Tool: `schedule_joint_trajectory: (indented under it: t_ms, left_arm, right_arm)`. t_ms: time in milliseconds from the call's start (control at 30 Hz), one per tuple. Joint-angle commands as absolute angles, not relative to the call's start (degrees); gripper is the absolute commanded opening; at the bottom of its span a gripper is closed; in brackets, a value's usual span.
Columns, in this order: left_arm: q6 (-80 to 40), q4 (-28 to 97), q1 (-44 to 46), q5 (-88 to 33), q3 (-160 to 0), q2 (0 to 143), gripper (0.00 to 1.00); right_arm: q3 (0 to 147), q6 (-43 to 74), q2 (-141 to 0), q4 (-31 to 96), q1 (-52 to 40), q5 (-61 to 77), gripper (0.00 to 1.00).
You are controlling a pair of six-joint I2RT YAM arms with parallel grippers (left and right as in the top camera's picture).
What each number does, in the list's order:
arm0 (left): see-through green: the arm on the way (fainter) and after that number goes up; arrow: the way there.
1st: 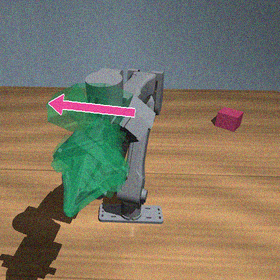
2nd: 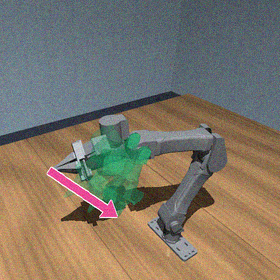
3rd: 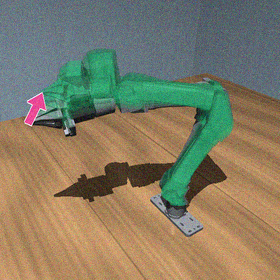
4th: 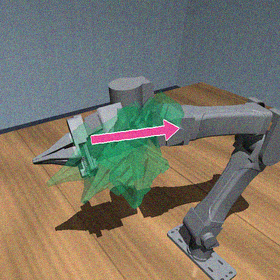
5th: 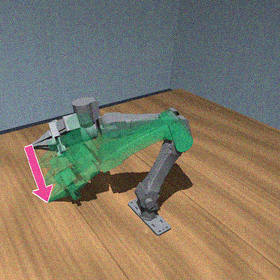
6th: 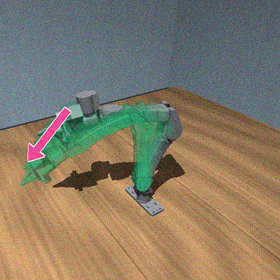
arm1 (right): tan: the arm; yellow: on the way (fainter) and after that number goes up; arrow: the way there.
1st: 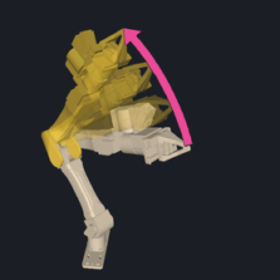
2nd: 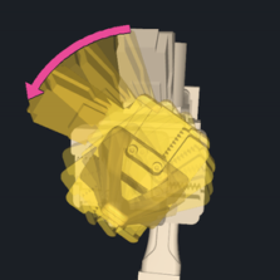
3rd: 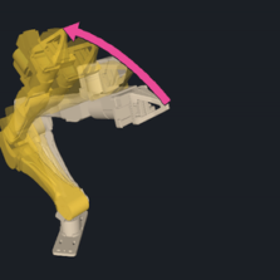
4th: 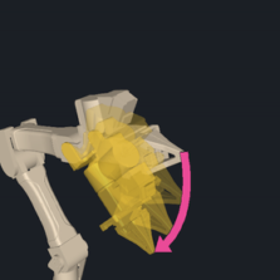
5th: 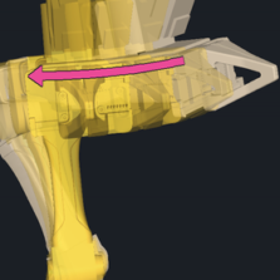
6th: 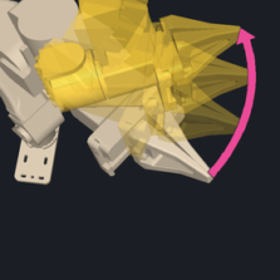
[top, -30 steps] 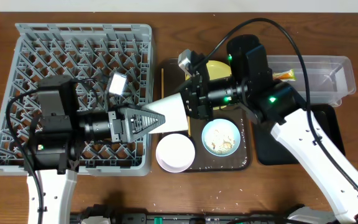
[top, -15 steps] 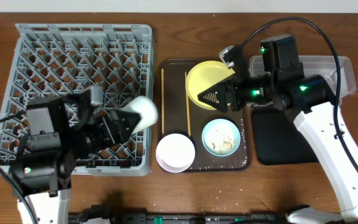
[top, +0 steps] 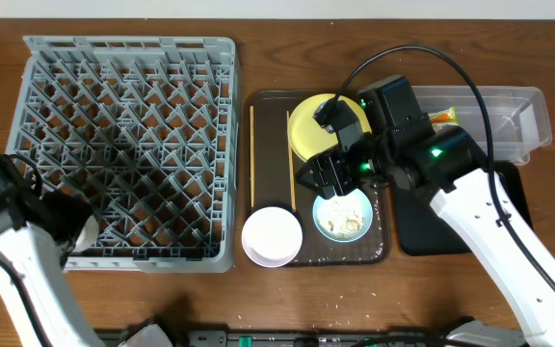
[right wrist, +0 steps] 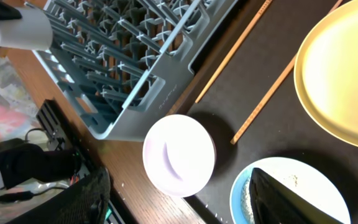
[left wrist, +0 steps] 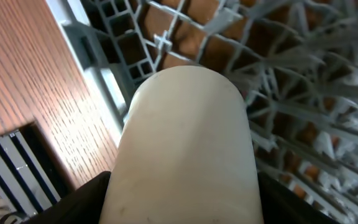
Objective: Sort waste into correct bins and load items into the dishwasher
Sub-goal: 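Lower the white cup into the dish rack with left gripper and release, then grasp the rim of the blue rice bowl with right gripper, then move the blue bowl over the black tray and tip out the rice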
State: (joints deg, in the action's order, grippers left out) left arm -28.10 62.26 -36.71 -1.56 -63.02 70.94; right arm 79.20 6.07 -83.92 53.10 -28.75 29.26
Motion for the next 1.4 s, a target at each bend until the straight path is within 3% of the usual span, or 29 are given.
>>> schedule_joint_trajectory:
  t_ms: [0,33,67,233,333,400,533,700,733,867,1133,1367]
  left_arm:
    - [-28.62,59.86,-37.06,-1.41,-64.2,77.54,0.61]
    - [-28.56,59.44,-37.06,-2.31,-64.2,78.37,0.64]
    - [-28.03,59.16,-37.06,-4.08,-64.2,79.64,0.79]
    - [-22.57,59.55,-37.06,-13.1,-65.67,78.17,0.89]
    - [-18.92,62.85,-36.25,-20.16,-67.9,74.41,0.9]
    - [-13.41,65.19,-32.86,-26.09,-69.14,69.95,0.9]
    - [-5.48,66.39,-21.04,-29.56,-69.23,62.22,0.9]
    - [-4.49,66.37,-9.65,-28.91,-69.23,58.37,0.91]
    - [-4.49,66.35,-7.84,-28.91,-69.23,58.24,0.91]
    - [-4.49,66.46,-5.37,-28.93,-68.99,59.0,0.91]
    - [-4.47,66.78,-5.39,-28.91,-68.69,59.7,0.91]
    - [-4.27,66.76,-5.39,-27.49,-68.69,59.9,0.91]
  right_arm:
    - [79.48,6.2,-82.87,53.34,-29.32,28.51,0.7]
    - [79.48,6.2,-82.87,53.39,-29.32,28.53,0.7]
    - [79.48,6.28,-82.87,53.52,-29.34,28.53,0.7]
    - [79.29,11.66,-83.88,54.28,-31.42,21.56,0.68]
    - [78.06,29.69,-86.06,58.13,-34.41,3.84,0.62]
    - [75.44,36.38,-88.88,58.48,-35.92,0.05,0.61]
    - [72.16,39.18,-95.66,54.46,-37.12,1.04,0.57]
    - [72.07,39.53,-103.11,50.48,-39.05,3.29,0.53]
    - [72.07,40.51,-105.38,49.25,-39.7,3.29,0.47]
    - [72.07,44.34,-110.96,48.27,-40.56,3.29,0.02]
    - [72.2,42.52,-104.86,51.64,-37.67,4.47,0.01]
    - [72.14,22.74,-87.29,54.72,-25.43,21.47,0.01]
